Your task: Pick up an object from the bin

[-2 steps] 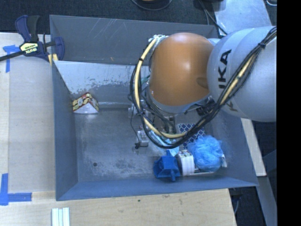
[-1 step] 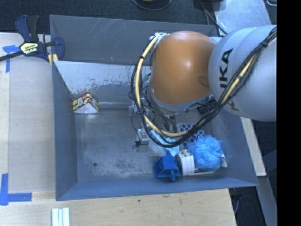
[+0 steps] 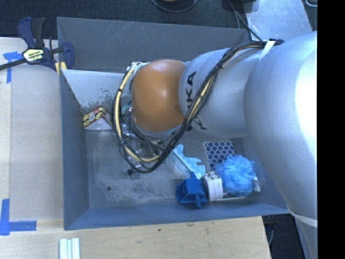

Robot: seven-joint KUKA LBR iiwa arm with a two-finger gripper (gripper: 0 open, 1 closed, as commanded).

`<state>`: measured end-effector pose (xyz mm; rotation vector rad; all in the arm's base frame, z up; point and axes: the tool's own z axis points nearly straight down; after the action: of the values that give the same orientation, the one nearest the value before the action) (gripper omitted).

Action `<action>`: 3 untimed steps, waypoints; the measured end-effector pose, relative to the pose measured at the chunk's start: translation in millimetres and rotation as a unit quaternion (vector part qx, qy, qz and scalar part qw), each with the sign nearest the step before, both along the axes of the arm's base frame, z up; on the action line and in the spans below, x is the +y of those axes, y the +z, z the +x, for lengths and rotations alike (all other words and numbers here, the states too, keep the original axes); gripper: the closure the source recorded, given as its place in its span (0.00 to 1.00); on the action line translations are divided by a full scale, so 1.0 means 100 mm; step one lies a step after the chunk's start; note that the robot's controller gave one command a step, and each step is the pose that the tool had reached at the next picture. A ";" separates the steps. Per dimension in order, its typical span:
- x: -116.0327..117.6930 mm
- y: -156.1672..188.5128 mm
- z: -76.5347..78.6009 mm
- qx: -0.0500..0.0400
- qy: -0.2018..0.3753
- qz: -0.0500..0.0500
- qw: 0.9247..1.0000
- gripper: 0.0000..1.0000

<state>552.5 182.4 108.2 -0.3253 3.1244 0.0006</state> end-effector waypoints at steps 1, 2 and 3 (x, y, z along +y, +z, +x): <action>0.45 0.54 0.47 -0.004 -0.038 0.002 0.999 0.00; 0.55 0.16 0.69 -0.006 -0.017 0.002 1.000 0.00; 0.51 0.06 0.68 -0.012 -0.040 0.005 0.999 0.00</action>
Offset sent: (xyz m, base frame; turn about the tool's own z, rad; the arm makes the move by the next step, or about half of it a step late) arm 0.0656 0.0555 0.0128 0.0329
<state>620.1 233.7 114.2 -0.1988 3.1094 0.0136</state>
